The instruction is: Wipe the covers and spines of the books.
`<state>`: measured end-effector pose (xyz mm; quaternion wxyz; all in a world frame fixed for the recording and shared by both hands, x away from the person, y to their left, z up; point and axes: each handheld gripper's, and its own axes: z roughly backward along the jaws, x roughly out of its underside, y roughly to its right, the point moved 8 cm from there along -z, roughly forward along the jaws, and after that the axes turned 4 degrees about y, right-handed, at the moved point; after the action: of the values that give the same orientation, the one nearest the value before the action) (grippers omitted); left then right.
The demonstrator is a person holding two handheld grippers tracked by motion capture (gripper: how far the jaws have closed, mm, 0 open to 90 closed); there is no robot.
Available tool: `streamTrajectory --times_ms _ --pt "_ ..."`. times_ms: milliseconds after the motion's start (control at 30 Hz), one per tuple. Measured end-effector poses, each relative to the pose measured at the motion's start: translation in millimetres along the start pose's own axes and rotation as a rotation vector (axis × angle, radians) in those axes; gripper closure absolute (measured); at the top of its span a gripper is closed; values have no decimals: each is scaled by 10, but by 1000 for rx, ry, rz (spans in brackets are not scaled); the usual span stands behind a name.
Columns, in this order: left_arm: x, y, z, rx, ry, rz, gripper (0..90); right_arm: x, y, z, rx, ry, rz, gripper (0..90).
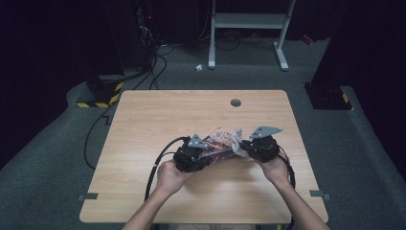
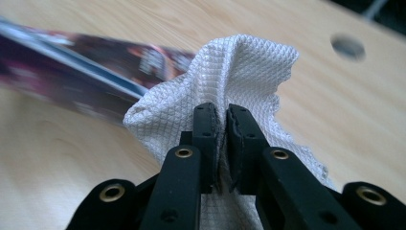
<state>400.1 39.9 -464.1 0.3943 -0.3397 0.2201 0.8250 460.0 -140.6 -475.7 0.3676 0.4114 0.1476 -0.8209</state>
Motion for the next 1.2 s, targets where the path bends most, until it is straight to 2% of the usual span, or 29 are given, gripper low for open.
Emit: streamTrajectory --times_ms 67,100,167,300,367,433,467,567,733,933,1200 --pt "7 2 -16 2 -4 -1 841 86 98 -29 -2 -11 -55 821" --pt "8 4 -27 4 -5 1 841 103 98 -31 -4 -11 -62 821" --pt "7 4 -46 8 -9 1 841 97 37 -27 -5 -12 -38 821" --pt "-8 12 -52 6 -5 4 840 -49 -206 21 -66 29 16 821" --pt "-15 8 -41 4 0 4 841 -105 -285 36 -72 40 50 821" --pt "-9 7 -24 -3 -1 2 841 -110 -296 38 -68 41 68 821" --pt "-6 11 -20 -5 1 1 840 -100 -281 34 -76 41 59 821" --pt "4 3 7 -4 4 7 841 -25 -138 5 -47 21 35 821" --pt "7 -25 41 2 12 23 841 162 181 -36 9 -20 -56 820" --pt "13 -27 49 2 17 24 840 270 359 -71 37 -55 -97 821" --pt "43 -61 104 10 32 30 840 459 597 -76 69 -95 -183 820"
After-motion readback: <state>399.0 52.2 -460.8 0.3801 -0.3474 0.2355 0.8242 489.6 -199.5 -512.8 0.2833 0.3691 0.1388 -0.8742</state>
